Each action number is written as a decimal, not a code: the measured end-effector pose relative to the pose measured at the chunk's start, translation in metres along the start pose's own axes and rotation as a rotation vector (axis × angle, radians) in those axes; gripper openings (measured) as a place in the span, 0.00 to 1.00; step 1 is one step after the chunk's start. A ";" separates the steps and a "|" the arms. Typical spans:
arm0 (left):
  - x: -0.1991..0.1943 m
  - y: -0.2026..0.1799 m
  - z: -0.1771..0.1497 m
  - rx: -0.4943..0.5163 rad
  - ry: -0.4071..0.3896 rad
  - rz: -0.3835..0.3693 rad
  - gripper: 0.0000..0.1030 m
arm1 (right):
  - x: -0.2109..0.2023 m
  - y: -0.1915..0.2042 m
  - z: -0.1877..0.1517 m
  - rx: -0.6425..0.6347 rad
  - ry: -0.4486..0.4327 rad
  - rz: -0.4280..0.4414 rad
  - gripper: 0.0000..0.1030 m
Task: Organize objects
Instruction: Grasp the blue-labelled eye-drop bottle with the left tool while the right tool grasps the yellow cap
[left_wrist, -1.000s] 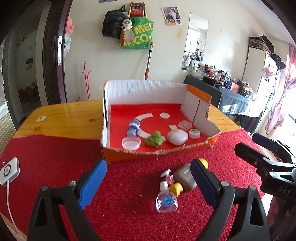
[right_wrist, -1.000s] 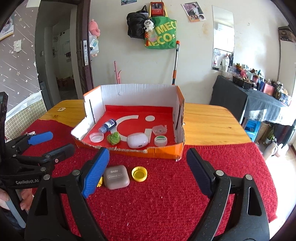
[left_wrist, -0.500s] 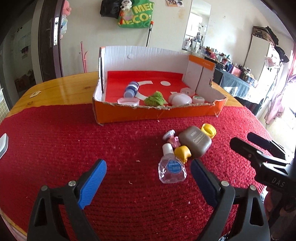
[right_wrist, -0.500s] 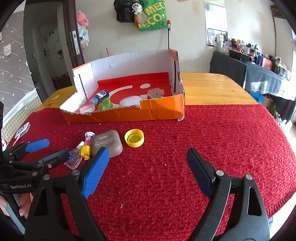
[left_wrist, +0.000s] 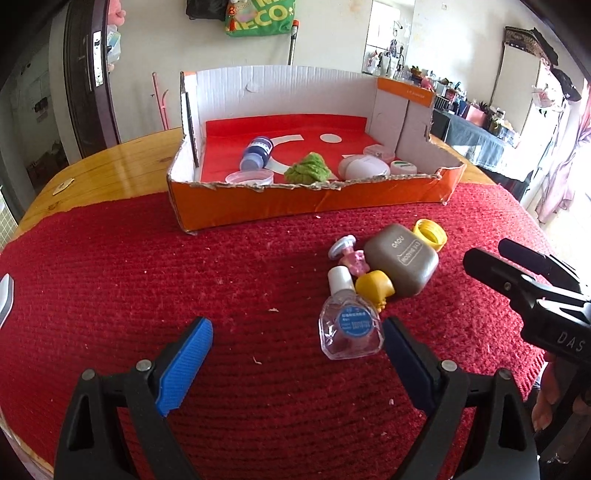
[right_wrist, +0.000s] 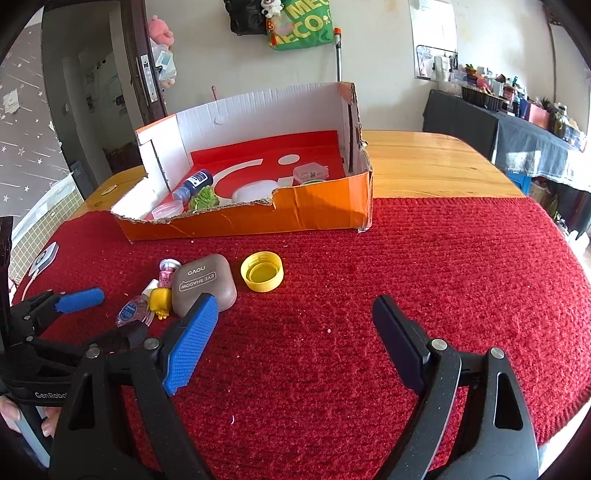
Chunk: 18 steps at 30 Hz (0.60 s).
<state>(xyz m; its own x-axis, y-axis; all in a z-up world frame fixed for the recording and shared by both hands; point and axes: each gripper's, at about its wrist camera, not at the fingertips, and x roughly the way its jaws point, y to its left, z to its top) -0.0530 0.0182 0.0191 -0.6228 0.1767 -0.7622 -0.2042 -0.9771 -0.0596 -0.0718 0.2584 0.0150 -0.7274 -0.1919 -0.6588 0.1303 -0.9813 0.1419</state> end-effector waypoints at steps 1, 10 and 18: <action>0.001 0.001 0.001 0.004 0.001 0.008 0.91 | 0.001 0.000 0.001 -0.003 0.003 0.000 0.83; 0.008 0.018 0.009 0.009 0.013 0.063 0.91 | 0.015 0.002 0.012 -0.042 0.041 -0.012 0.83; 0.014 0.023 0.016 0.023 0.013 0.068 0.90 | 0.030 0.003 0.016 -0.089 0.090 -0.048 0.83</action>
<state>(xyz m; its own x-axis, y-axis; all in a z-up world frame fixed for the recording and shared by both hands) -0.0788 -0.0004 0.0177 -0.6257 0.1082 -0.7725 -0.1791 -0.9838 0.0072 -0.1042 0.2499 0.0075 -0.6713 -0.1413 -0.7276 0.1589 -0.9863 0.0449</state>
